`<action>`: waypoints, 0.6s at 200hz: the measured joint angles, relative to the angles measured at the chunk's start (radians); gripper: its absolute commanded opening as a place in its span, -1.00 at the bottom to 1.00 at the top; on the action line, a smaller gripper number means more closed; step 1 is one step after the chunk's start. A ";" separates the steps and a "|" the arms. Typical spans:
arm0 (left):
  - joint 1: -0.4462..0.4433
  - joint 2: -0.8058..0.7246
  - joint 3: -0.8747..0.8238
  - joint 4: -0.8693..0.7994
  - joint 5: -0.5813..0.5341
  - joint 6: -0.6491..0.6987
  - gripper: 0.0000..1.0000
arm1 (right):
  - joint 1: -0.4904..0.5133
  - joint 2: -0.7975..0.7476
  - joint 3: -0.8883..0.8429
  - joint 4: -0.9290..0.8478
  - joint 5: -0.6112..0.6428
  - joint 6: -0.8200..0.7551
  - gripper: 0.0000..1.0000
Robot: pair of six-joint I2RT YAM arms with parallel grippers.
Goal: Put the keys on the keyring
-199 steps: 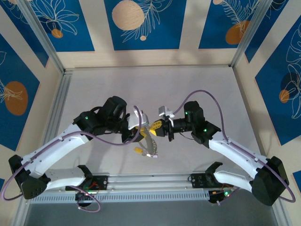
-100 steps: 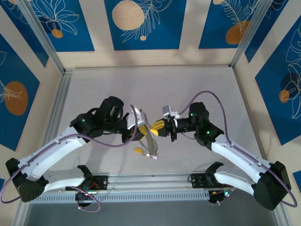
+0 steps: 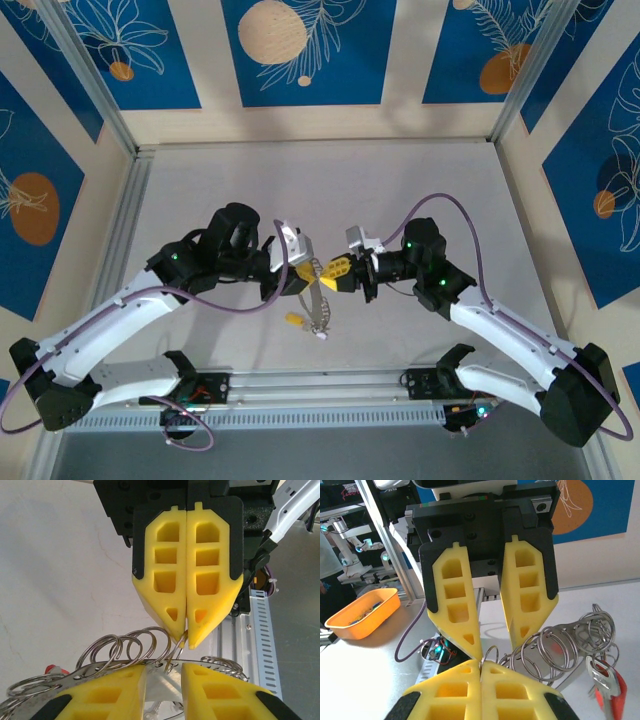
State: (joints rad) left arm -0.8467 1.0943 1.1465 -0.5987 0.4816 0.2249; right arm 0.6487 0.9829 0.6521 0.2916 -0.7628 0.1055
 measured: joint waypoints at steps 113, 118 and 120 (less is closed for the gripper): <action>0.000 -0.007 0.000 -0.005 0.009 -0.013 -0.60 | 0.000 0.003 0.000 0.003 -0.012 0.001 -1.00; 0.000 -0.008 0.001 -0.008 0.009 -0.010 -0.57 | 0.000 0.003 0.000 0.005 -0.011 0.002 -1.00; 0.000 -0.009 0.001 -0.008 0.009 -0.010 -0.55 | 0.000 0.003 0.000 0.005 -0.010 0.002 -1.00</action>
State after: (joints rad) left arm -0.8467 1.0855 1.1473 -0.6067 0.4904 0.2150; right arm 0.6487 0.9855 0.6521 0.2966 -0.7727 0.1078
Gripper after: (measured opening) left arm 0.191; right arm 0.054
